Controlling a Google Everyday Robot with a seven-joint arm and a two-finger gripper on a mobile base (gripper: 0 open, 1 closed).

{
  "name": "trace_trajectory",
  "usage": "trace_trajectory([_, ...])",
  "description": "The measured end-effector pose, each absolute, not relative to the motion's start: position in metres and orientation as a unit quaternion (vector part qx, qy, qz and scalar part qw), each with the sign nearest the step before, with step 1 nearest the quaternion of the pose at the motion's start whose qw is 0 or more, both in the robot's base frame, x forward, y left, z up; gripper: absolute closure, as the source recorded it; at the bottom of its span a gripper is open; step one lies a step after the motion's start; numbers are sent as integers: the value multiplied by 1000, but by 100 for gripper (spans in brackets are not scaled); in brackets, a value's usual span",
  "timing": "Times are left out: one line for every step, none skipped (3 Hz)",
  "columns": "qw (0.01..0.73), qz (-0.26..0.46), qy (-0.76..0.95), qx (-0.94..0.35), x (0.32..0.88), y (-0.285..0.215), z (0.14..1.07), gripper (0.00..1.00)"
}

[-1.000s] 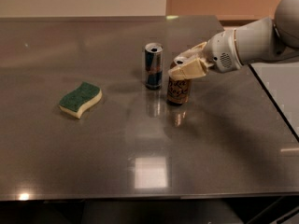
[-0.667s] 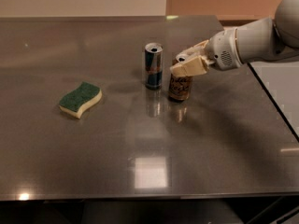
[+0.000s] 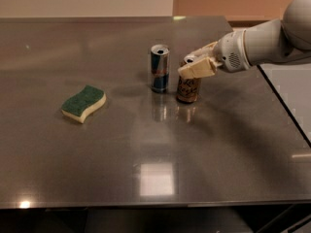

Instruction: Move orange can near redbull can

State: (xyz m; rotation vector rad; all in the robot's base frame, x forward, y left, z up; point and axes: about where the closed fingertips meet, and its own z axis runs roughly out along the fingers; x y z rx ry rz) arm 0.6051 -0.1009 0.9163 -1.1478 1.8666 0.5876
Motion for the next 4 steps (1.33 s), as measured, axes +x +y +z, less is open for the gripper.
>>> trace_trajectory([419, 233, 746, -462, 606, -102, 913, 36])
trace_trajectory([419, 234, 745, -463, 606, -99, 912, 12])
trace_trajectory([418, 235, 744, -465, 605, -97, 912, 0])
trace_trajectory([418, 235, 744, -465, 605, -97, 912, 0])
